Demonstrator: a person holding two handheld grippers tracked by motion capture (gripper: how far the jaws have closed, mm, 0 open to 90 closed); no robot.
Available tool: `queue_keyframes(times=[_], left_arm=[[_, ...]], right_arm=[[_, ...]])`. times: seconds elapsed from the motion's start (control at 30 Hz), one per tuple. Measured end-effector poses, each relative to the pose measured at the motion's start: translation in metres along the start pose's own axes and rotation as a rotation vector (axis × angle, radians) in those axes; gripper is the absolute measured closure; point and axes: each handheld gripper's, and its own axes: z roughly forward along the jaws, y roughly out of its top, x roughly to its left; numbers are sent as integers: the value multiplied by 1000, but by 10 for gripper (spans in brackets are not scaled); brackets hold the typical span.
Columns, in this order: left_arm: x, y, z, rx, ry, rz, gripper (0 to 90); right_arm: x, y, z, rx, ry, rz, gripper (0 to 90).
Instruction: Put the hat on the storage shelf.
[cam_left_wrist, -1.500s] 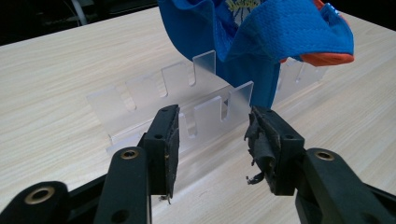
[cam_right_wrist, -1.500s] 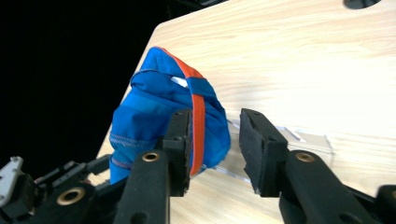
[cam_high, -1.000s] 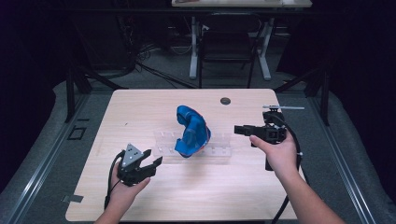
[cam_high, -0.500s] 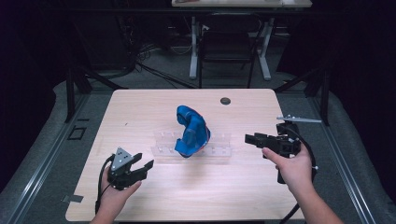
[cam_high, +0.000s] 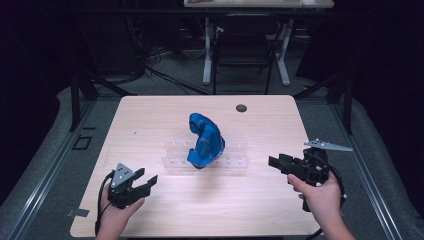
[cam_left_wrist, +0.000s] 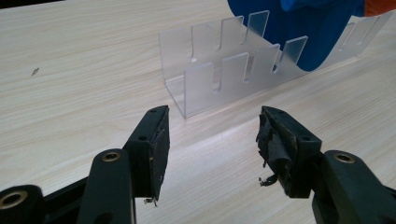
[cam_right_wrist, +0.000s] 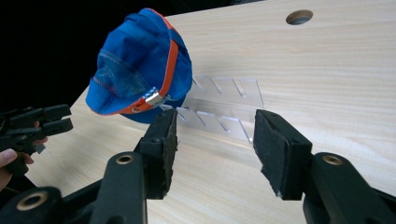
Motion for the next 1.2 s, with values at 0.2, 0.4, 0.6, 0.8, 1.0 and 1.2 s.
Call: queue_keyframes(times=[0.2, 0.4, 0.6, 0.8, 1.0, 1.2], left_arm=[[3, -5, -2, -1, -2, -22, 424], [6, -11, -5, 17, -2, -29, 414], [9, -15, -6, 35, 5, -34, 394], [12, -20, -5, 36, 14, -44, 376], [13, -24, -2, 57, 21, -42, 362], [15, -27, 0, 73, 17, -56, 347]], right_arm=[[-1, -15, 1, 4, -8, -17, 467], [-1, -32, 2, 0, -53, -46, 437], [-5, -51, 9, -4, -107, -81, 369], [-9, -67, 18, 19, -130, -78, 340], [-11, -83, 27, 22, -140, -90, 337], [-14, -93, 35, 36, -147, -107, 334]])
